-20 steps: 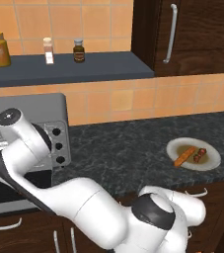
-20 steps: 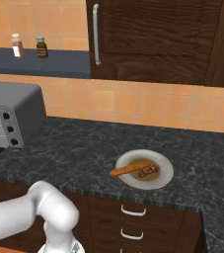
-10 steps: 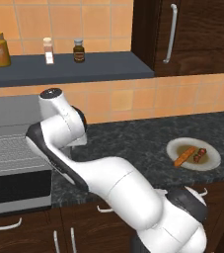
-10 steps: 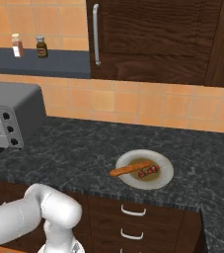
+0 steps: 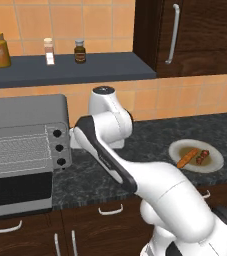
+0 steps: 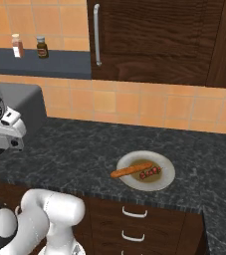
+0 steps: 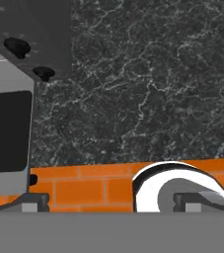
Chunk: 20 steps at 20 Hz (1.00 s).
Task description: Pick up the kebab skewer and baguette bread, and place them inside the toaster oven. Close the toaster oven door and start by setting the timer.
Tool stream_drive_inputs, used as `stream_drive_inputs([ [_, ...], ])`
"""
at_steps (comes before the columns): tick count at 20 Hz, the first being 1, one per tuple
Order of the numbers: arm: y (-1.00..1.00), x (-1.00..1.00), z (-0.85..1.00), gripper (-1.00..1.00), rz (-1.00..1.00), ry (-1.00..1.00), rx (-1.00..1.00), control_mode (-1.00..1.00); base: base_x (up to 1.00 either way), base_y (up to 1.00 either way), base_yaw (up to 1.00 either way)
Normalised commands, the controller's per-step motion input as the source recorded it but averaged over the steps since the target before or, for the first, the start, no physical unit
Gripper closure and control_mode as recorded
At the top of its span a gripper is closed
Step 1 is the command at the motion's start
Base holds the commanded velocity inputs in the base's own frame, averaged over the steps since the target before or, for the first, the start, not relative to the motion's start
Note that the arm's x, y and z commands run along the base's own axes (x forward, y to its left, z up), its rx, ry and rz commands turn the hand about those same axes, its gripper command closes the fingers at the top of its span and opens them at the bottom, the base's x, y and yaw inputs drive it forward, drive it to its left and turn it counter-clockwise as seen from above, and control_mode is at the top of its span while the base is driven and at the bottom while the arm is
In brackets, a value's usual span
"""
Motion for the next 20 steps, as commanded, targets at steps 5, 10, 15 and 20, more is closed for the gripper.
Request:
stream_drive_inputs([
  [5,-1.0,0.0,0.0,-1.0,0.0,0.02,0.06,-1.0,0.0,0.0,0.0],
  [10,-1.0,-0.03,-0.05,-1.0,0.0,0.01,0.08,-1.0,0.0,0.0,0.0],
  [15,-1.0,-0.01,-0.05,-1.0,0.0,0.07,0.04,-1.0,0.0,0.0,0.0],
  [20,-1.0,-0.02,-0.16,-1.0,0.0,0.11,0.0,-1.0,0.0,0.0,0.0],
])
